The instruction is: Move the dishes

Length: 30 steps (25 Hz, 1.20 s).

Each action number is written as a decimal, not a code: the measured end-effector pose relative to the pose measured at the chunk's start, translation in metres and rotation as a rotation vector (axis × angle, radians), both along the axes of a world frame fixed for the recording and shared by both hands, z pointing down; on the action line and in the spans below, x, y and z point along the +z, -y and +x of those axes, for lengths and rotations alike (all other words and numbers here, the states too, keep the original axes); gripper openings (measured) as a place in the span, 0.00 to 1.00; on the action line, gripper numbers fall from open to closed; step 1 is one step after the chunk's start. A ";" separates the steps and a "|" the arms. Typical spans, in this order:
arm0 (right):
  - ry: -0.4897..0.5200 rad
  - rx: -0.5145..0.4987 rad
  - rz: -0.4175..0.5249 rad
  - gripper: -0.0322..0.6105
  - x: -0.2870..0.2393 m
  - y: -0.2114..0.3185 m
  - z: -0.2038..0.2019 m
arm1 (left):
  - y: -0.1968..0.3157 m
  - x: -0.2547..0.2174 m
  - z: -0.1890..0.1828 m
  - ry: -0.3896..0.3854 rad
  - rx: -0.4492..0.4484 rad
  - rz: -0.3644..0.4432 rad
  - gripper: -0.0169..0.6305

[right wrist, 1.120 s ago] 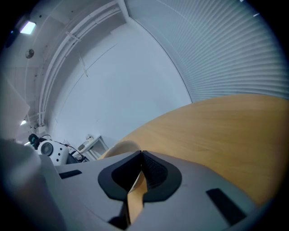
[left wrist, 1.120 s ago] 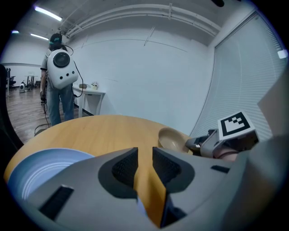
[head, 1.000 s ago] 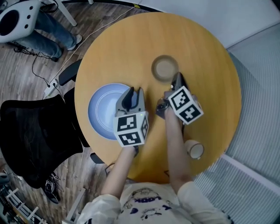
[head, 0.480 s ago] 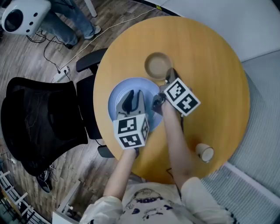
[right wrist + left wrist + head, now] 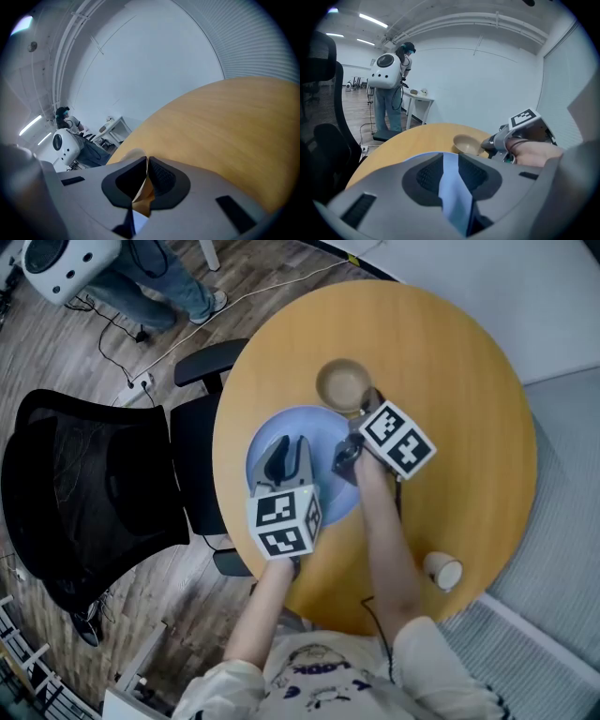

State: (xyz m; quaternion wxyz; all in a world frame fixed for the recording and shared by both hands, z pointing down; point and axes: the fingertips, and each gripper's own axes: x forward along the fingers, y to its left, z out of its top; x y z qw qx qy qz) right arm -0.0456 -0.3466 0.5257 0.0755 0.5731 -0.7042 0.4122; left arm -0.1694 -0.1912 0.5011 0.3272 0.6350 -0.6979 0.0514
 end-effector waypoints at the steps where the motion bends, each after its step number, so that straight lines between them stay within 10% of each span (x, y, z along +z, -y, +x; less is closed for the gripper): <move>1: 0.000 -0.007 -0.006 0.06 0.000 0.001 -0.001 | -0.001 0.000 0.000 -0.003 -0.001 -0.001 0.17; 9: -0.059 -0.077 -0.004 0.07 0.004 -0.002 -0.003 | -0.004 0.000 -0.005 -0.002 -0.005 -0.003 0.17; 13: -0.081 -0.116 -0.008 0.26 0.008 -0.014 -0.002 | -0.008 -0.002 -0.008 0.004 -0.009 0.007 0.17; 30: -0.310 0.003 0.381 0.09 -0.120 -0.122 0.107 | -0.015 -0.095 0.117 0.036 0.301 0.205 0.14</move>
